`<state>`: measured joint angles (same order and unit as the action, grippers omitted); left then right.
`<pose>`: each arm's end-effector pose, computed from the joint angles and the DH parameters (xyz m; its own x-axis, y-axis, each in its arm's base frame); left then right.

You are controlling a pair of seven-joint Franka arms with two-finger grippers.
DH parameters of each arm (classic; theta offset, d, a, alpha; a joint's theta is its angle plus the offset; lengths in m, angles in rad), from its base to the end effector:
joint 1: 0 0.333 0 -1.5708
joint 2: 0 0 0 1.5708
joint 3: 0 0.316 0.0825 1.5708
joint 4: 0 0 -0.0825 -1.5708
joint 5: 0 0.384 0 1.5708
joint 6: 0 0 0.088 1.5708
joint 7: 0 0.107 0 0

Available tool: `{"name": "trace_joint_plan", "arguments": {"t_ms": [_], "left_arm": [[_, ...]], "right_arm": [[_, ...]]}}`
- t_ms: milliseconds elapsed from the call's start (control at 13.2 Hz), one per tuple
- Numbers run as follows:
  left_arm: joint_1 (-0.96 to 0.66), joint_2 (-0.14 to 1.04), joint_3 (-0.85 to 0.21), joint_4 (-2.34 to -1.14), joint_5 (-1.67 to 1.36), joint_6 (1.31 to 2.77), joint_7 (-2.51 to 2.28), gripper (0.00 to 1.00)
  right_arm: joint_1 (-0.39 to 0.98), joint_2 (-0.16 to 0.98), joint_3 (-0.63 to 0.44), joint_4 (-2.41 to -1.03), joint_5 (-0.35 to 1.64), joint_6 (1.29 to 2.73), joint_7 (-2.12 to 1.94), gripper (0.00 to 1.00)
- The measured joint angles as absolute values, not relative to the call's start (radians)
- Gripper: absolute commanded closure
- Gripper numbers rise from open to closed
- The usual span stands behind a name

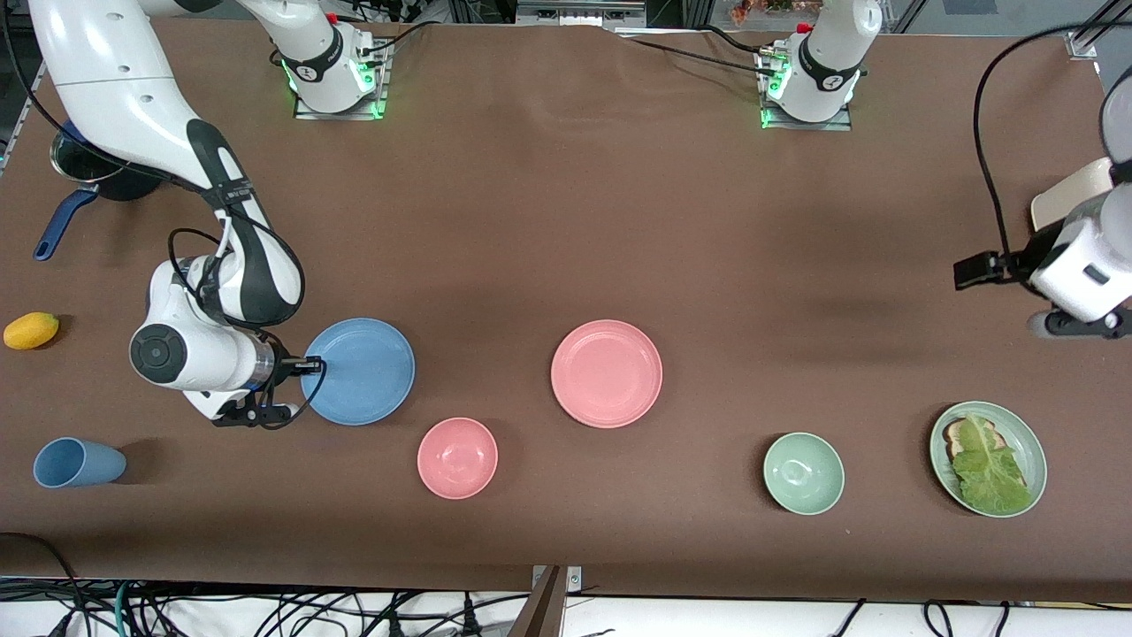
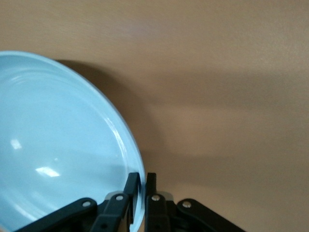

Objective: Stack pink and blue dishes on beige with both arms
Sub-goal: 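Carry the blue plate with the right gripper onto the pink plate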

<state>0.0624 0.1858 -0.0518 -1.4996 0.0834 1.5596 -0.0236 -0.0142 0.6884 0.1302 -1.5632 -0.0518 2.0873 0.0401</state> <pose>0.6041 0.0180 0.5496 0.9917 0.0347 -0.1234 0.0254 -0.9968 -0.0762 0.6815 0.0651 0.2301 0.9837 0.0840 -0.1589 0.0793 -0.9962 -0.0358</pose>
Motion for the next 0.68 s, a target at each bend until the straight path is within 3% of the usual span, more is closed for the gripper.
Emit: {"name": "trace_joint_plan", "arguments": {"t_ms": [380, 684], "left_arm": [[0.042, 0.037, -0.038, -1.578, 0.066, 1.552, -0.023, 0.0], [0.042, 0.023, -0.027, -1.604, 0.035, 1.552, -0.022, 0.0]], "right_arm": [[0.0, 0.64, 0.211, -1.335, -0.052, 1.847, 0.045, 1.0], [0.032, 0.64, 0.299, -1.263, -0.052, 1.792, 0.144, 1.0]]}}
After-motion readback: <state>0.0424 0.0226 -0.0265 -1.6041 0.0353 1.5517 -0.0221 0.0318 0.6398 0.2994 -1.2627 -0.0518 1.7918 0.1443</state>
